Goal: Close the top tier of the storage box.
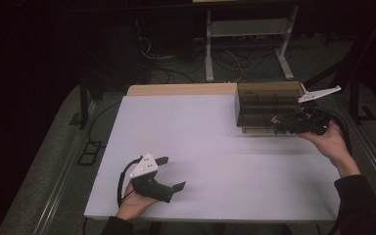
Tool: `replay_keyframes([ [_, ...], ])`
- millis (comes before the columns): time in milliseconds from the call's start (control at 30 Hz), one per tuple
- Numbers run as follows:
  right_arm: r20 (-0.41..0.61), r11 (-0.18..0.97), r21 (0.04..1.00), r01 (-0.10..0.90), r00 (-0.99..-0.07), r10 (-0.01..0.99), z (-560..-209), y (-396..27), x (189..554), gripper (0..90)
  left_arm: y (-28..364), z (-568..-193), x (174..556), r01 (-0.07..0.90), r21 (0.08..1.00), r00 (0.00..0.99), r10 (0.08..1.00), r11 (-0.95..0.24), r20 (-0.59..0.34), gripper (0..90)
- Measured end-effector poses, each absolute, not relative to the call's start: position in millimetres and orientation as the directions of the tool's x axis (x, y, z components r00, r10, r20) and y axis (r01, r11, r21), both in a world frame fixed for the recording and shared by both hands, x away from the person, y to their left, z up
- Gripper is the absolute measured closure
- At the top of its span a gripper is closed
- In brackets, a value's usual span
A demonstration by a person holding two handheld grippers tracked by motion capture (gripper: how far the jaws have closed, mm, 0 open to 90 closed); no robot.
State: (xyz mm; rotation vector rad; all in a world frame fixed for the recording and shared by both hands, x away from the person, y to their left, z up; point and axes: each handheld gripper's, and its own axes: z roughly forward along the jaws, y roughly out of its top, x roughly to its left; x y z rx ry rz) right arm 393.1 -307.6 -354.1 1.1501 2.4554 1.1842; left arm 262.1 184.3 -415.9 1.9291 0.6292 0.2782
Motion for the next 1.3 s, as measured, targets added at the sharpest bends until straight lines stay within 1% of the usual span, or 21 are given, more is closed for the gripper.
replay_keyframes([
  [767, 0.179, 0.409, 0.739, 0.535, -0.741, 0.647, -359.4, -306.2, 369.7, 33.9, 184.0, -415.8, 261.7, 0.301, 0.899, 0.836, 0.542, -0.32, -0.087, 0.0],
  [967, 0.189, 0.411, 0.738, 0.535, -0.749, 0.635, -364.8, -310.3, 366.6, 36.0, 183.9, -415.8, 261.7, 0.301, 0.898, 0.836, 0.542, -0.321, -0.087, 0.0],
  [1300, 0.211, 0.415, 0.729, 0.544, -0.756, 0.619, -373.2, -315.5, 362.6, 42.7, 183.8, -415.8, 261.8, 0.301, 0.898, 0.836, 0.542, -0.322, -0.086, 0.0],
])
